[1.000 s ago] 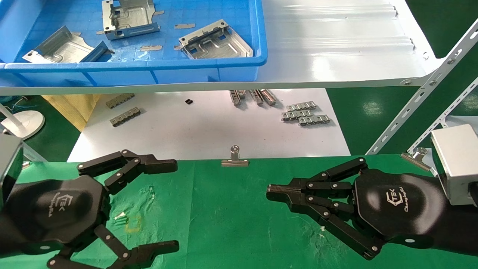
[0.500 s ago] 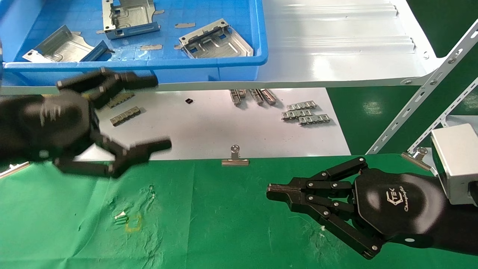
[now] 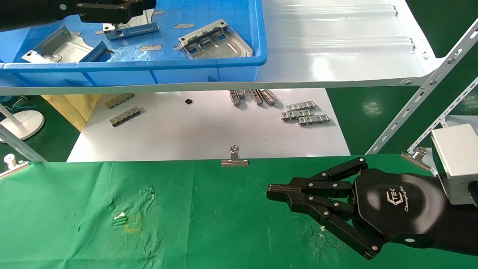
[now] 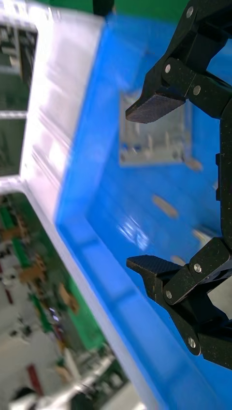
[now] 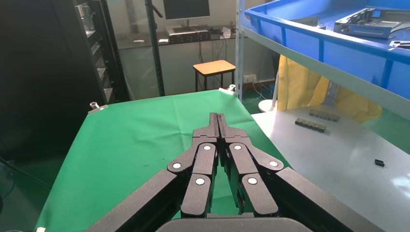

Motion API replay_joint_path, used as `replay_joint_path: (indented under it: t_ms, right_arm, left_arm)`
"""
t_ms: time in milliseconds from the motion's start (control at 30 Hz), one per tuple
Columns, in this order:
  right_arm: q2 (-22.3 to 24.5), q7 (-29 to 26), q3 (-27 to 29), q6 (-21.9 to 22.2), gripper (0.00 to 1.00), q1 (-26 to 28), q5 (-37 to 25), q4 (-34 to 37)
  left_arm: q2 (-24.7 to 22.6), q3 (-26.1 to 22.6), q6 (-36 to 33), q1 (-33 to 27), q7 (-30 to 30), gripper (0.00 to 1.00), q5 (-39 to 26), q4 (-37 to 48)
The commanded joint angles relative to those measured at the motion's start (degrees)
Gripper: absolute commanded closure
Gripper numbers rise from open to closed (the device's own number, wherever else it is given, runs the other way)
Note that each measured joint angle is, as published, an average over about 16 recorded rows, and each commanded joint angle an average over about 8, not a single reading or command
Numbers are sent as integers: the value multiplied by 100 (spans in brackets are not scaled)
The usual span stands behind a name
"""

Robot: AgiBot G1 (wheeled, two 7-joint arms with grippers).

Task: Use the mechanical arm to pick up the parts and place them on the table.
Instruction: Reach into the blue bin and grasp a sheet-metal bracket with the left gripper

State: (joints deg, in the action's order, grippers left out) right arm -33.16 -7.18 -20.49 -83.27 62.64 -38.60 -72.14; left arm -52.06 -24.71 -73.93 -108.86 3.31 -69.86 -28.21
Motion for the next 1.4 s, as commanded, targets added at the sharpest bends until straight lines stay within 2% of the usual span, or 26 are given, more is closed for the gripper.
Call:
replay_joint_path:
  t_ms: [33,67,367,400,433,633,667,700,1400]
  right_arm:
    - [0,0,0,0,7,0,0,0]
    - [0,0,0,0,0,0,0,0]
    - [0,0,0,0,0,0,0,0]
    - [0,0,0,0,0,0,0,0]
    - [0,0,0,0,0,0,0,0]
    - [0,0,-1,0,0,0,0,0]
    - [0,0,-1,0,0,0,0,0]
    - [0,0,-1,0,0,0,0,0]
    - [1,1,-1,1,0,0,1,0]
  left_arm:
    - [-129,-73,139,-268,-77,0,-179,540]
    - [-138,-105,196,-340,-72,0,-245,689]
    - [-145,-300,686,-715,73,0,-649,1519]
    - [-156,-312,729,-727,87,3,-671,1578]
    - [-171,-329,776,-740,107,11,-701,1638]
    - [-341,-456,1152,-857,266,86,-914,1983]
    - [-382,-479,1208,-872,295,95,-950,2042]
    - [-422,-495,1253,-886,320,100,-975,2099]
    - [-1061,-594,1994,-1108,576,100,-1125,2673]
